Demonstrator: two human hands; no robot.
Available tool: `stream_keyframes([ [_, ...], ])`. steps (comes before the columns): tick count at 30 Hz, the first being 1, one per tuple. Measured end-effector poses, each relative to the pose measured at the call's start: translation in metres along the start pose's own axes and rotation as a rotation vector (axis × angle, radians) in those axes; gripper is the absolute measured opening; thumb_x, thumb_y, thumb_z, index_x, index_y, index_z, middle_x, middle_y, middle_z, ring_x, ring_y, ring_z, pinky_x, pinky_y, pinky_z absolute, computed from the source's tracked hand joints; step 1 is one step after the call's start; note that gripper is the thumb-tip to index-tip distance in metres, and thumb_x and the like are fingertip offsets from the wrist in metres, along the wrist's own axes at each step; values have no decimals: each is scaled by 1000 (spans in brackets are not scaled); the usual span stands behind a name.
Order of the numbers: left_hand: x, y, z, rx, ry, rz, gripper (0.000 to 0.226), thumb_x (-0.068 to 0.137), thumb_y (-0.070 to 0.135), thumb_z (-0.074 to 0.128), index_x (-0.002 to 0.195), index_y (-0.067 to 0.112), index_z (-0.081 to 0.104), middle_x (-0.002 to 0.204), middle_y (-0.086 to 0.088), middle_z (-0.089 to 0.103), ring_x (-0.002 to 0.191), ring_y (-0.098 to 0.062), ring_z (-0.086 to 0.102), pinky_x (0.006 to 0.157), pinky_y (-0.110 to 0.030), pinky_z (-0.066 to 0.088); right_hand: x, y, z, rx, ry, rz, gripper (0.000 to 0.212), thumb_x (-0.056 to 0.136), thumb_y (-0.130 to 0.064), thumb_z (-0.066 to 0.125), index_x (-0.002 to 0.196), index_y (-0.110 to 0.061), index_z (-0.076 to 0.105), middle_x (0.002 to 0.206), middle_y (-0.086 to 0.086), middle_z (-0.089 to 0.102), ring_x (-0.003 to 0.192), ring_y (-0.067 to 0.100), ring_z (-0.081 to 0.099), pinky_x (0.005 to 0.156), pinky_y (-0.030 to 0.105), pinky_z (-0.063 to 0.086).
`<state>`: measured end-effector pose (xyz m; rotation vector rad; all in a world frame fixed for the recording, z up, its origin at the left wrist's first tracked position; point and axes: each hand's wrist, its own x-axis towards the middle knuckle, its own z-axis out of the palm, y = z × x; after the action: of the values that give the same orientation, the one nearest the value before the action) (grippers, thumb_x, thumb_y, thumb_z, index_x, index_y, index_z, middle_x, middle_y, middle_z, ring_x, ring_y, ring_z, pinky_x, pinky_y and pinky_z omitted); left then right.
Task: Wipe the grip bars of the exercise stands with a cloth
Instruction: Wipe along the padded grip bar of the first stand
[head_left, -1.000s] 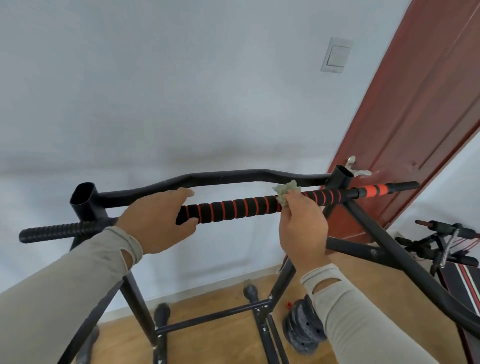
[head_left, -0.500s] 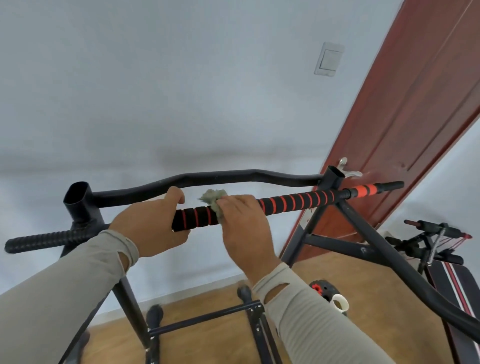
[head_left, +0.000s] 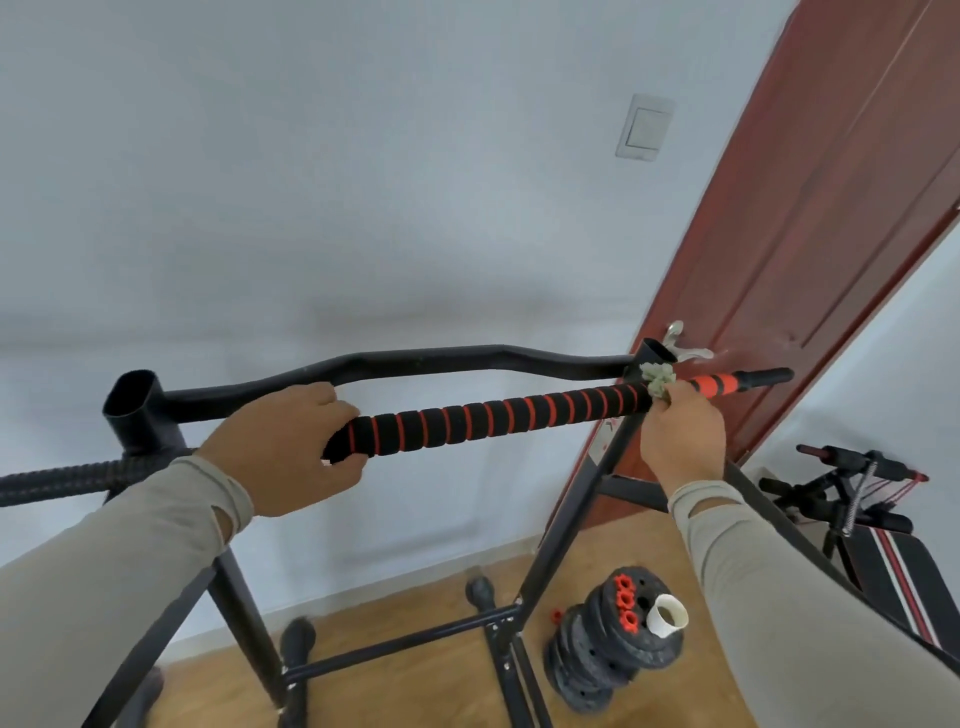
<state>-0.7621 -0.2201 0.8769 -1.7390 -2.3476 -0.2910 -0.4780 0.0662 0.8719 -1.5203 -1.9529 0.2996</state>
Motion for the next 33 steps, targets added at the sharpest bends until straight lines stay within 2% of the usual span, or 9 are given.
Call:
stream_keyframes([
  [3,-8,13,8,28,98,-39,55,91,50,53,137,20,51,101,5,68,84,-17,65,79,-34,56,-42,-29,18,108,40,-207,17,99,-6,52,103,-8,68,99,8,69,96,30,64,84,39,51],
  [8,-9,20,11,52,52,-142,69,84,62,64,138,23,43,115,5,69,96,-19,69,91,-36,56,-126,-99,44,219,-3,-500,10,101,-16,58,98,-17,67,94,-7,66,86,9,54,77,29,54],
  [14,2,19,1,-7,-85,-294,41,88,52,56,111,28,32,64,8,62,51,-13,61,51,-29,50,-194,-157,67,308,-72,-784,21,102,-22,54,111,-16,72,117,0,75,118,19,64,107,35,46],
  [17,2,17,-1,-48,-98,-306,40,86,52,58,105,30,30,60,7,62,49,-11,60,47,-26,42,-176,-144,61,214,-72,-894,18,100,-22,57,111,-17,71,113,0,75,112,19,66,103,38,51],
  [21,0,15,-5,-36,-127,-281,39,87,54,62,97,28,35,63,8,59,53,-8,58,48,-23,40,-126,-130,41,-23,-80,-797,9,94,-11,62,92,-19,64,80,-5,65,75,17,60,74,34,54],
  [23,-1,14,-5,-37,-116,-259,36,87,53,65,92,29,38,67,9,57,56,-5,57,50,-19,39,-99,-121,26,-218,-152,-722,9,96,-12,57,94,-18,63,79,-3,61,75,20,58,67,33,49],
  [27,-4,12,-1,-82,-54,-205,36,82,54,71,88,33,41,79,14,53,65,-3,55,61,-20,47,-35,-100,-8,-578,-199,-520,17,94,-13,56,110,-14,61,93,5,72,88,28,69,71,37,54],
  [30,-4,14,-2,-132,-61,-228,36,81,52,72,89,33,42,82,12,54,67,-5,56,63,-22,48,-30,-113,-15,-566,-359,-436,15,95,-16,54,109,-13,59,92,3,69,84,26,65,73,38,55],
  [33,-3,14,-3,-152,-74,-250,38,81,49,73,88,32,40,83,11,55,67,-6,56,59,-21,42,-76,-155,2,-438,-480,-566,13,94,-16,59,107,-16,57,88,-2,64,84,22,63,74,35,51],
])
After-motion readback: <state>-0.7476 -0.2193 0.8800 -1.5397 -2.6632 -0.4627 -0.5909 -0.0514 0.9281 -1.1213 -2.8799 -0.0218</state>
